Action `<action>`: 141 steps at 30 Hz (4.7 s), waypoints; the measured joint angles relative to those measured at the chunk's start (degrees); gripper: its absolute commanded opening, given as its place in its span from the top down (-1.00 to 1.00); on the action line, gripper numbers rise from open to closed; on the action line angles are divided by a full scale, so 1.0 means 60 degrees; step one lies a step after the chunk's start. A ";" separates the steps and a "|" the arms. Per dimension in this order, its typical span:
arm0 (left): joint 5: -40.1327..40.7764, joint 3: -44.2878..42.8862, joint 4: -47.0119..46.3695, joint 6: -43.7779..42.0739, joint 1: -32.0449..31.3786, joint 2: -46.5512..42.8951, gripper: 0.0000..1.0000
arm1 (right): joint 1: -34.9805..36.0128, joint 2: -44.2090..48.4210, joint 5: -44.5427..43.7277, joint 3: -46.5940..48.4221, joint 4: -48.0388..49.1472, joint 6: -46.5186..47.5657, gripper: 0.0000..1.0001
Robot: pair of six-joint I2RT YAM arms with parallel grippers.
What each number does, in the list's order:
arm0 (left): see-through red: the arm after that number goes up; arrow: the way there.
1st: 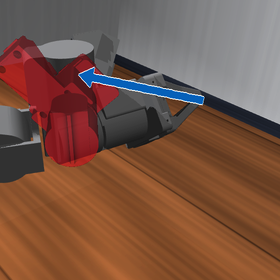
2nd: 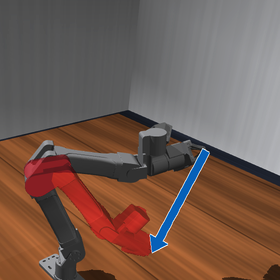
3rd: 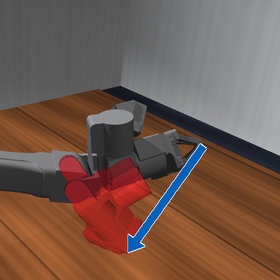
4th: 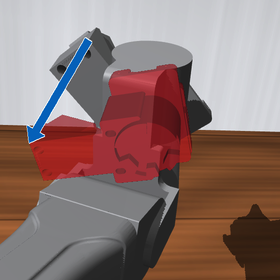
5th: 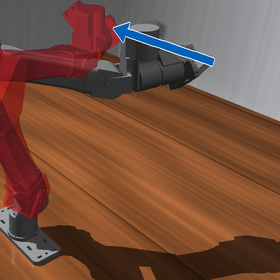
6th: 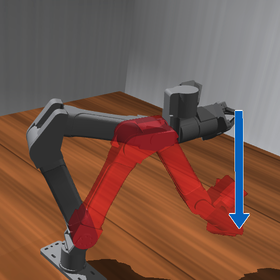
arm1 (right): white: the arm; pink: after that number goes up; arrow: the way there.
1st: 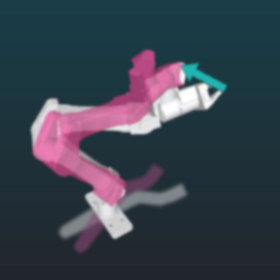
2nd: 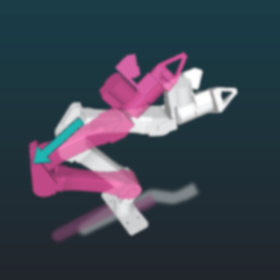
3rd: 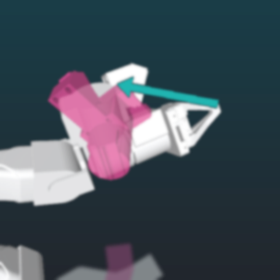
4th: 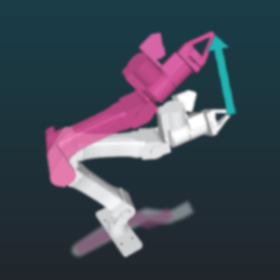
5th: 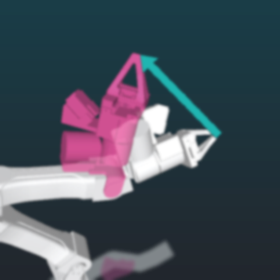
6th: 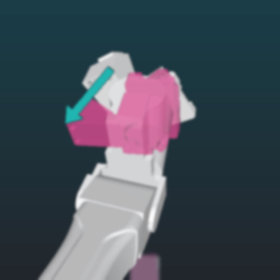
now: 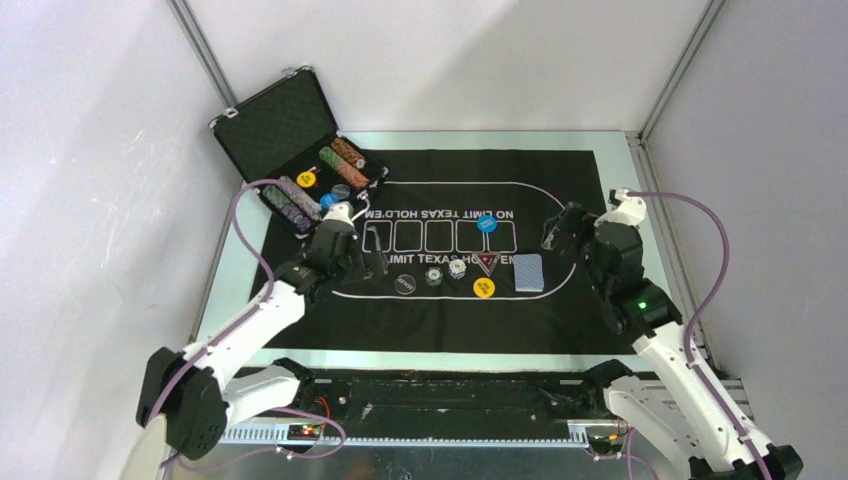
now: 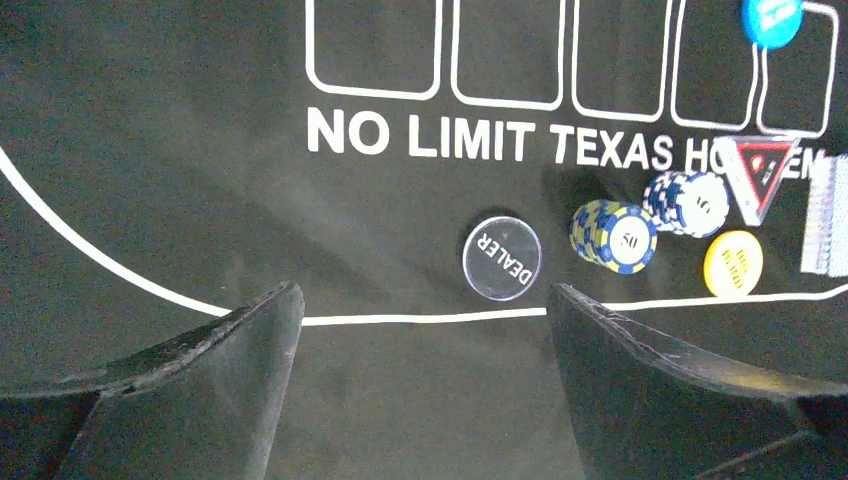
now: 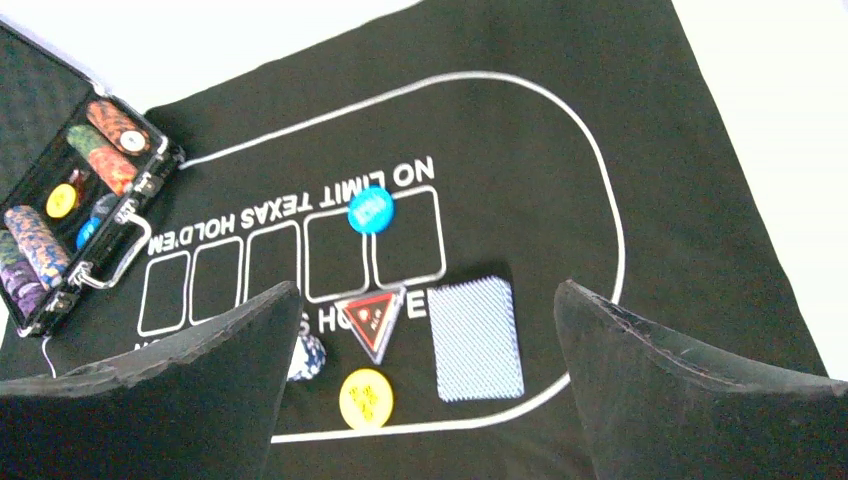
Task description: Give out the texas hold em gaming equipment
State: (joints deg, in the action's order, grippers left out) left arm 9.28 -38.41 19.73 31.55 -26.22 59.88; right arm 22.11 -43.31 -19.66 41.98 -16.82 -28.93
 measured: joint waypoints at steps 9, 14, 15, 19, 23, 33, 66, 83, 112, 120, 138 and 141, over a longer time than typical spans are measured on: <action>-0.0885 -0.0350 -0.0401 -0.0273 -0.0335 0.1213 -0.97 | -0.0182 0.0328 0.0368 -0.0004 -0.1960 -0.0860 -1.00; -0.0707 -0.0601 -0.0463 -0.0372 -0.0852 0.1741 -0.97 | -0.0208 0.0211 0.0925 -0.0310 -0.1774 -0.0838 -1.00; -0.0685 -0.0597 -0.0481 -0.0372 -0.0943 0.1745 -0.97 | -0.0208 0.0222 0.1060 -0.0441 -0.1668 -0.0823 -1.00; -0.0579 -0.0601 -0.0678 -0.0346 -0.1290 0.1814 -0.97 | -0.0208 0.0503 0.1319 -0.0976 -0.1330 -0.0776 -1.00; -0.0572 -0.0605 -0.0772 -0.0350 -0.1402 0.2335 -0.97 | -0.0208 0.1158 0.1322 -0.1490 -0.1290 -0.0776 -1.00; -0.0627 -0.0831 -0.0801 -0.0353 -0.1446 0.3810 -0.88 | -0.0302 0.1927 0.1322 -0.2273 -0.1242 -0.0601 -1.00; -0.0262 -0.2084 -0.0397 -0.0780 -0.1989 0.5603 -0.52 | -0.0397 0.1519 0.1818 -0.2368 -0.1049 -0.0597 -1.00; 0.0466 -0.2386 -0.0040 -0.1024 -0.2481 0.5938 0.17 | -0.0415 0.1592 0.1818 -0.2422 -0.1035 -0.0597 -1.00; 0.2004 -0.7202 0.0889 -0.1402 -0.2524 0.6313 0.47 | -0.0608 0.2193 0.1384 -0.2448 -0.1333 -0.0688 -1.00; 0.1574 -1.2721 0.0878 -0.1300 -0.1865 1.0699 0.56 | -0.0860 0.2248 0.1220 -0.2455 -0.1504 -0.0772 -1.00; 0.1075 -1.6152 -0.0627 0.1971 -0.0678 1.5034 0.47 | -0.1242 0.1861 0.1421 -0.2514 -0.1464 -0.0860 -1.00; 0.1086 -1.6130 -0.0481 0.2834 -0.0641 1.5103 0.40 | -0.1290 0.1843 0.1468 -0.2514 -0.1468 -0.0856 -1.00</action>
State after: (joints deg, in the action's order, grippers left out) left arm 15.79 -135.20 16.84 48.56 -30.06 150.50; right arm 14.37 -32.25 -10.85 26.89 -25.63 -34.06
